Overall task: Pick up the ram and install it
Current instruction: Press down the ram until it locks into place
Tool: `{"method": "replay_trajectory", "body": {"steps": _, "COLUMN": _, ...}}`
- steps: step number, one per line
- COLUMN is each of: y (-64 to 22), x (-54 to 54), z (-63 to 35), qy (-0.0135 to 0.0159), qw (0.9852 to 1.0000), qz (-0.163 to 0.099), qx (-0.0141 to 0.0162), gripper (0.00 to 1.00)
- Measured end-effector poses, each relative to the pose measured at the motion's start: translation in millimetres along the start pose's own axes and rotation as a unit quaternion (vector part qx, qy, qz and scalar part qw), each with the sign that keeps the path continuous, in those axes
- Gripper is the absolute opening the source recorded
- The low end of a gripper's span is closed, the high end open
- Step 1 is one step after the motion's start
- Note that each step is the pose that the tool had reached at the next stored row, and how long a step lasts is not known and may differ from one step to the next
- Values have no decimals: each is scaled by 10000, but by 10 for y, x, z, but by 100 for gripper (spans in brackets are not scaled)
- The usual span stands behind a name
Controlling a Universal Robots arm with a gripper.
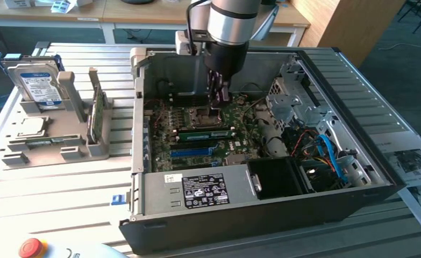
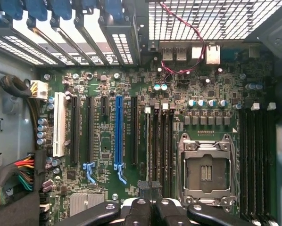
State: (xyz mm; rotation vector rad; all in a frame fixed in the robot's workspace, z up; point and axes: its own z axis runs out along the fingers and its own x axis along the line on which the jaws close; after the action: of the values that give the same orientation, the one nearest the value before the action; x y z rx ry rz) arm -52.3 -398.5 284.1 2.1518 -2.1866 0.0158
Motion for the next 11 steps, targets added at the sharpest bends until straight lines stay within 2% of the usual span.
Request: {"method": "replay_trajectory", "body": {"steps": 11, "y": 6, "x": 9, "z": -145, "qy": 0, "qw": 10000, "qz": -1, "qx": -23, "gripper": 10}}
